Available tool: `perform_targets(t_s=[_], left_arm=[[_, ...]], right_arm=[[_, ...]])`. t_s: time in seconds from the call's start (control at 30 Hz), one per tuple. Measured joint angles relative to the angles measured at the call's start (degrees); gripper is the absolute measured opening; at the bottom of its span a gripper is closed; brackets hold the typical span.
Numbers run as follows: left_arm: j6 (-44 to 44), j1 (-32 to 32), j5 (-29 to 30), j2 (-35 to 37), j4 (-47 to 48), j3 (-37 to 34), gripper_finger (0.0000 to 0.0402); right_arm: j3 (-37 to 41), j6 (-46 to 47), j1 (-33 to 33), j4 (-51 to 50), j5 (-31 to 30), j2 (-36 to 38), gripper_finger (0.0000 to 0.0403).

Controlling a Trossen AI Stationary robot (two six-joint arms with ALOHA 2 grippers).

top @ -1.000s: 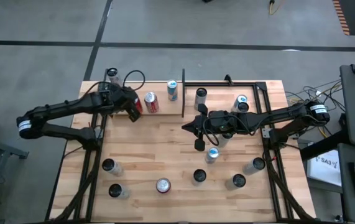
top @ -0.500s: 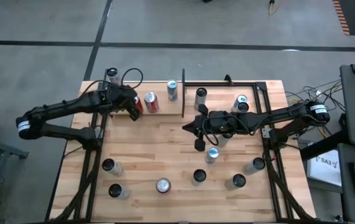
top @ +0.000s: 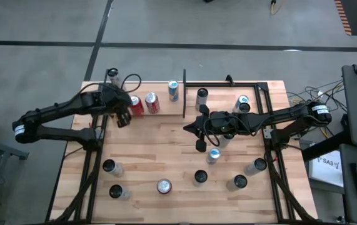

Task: Place canned beverage on shelf
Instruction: Put the top red and black soda can on the shelf

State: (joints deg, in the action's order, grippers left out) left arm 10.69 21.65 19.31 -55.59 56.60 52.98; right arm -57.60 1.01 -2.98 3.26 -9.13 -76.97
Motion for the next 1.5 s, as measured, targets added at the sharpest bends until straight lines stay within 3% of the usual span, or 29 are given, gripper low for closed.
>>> perform_targets(t_s=[1.13,1.33,1.5], left_arm=[[-1.89,0.98,-0.42,-2.28,-12.54,-5.21,0.0000],[-3.13,1.16,3.69,-3.01,-15.04,-6.22,0.0000],[-4.96,1.11,1.30,-3.04,-15.00,-6.30,0.0000]], right_arm=[[0.00,0.53,0.00,0.14,-0.02,0.00,0.0011],[0.00,0.53,0.00,0.14,-0.02,0.00,0.0011],[0.00,0.53,0.00,0.11,-0.03,0.00,0.0011]])
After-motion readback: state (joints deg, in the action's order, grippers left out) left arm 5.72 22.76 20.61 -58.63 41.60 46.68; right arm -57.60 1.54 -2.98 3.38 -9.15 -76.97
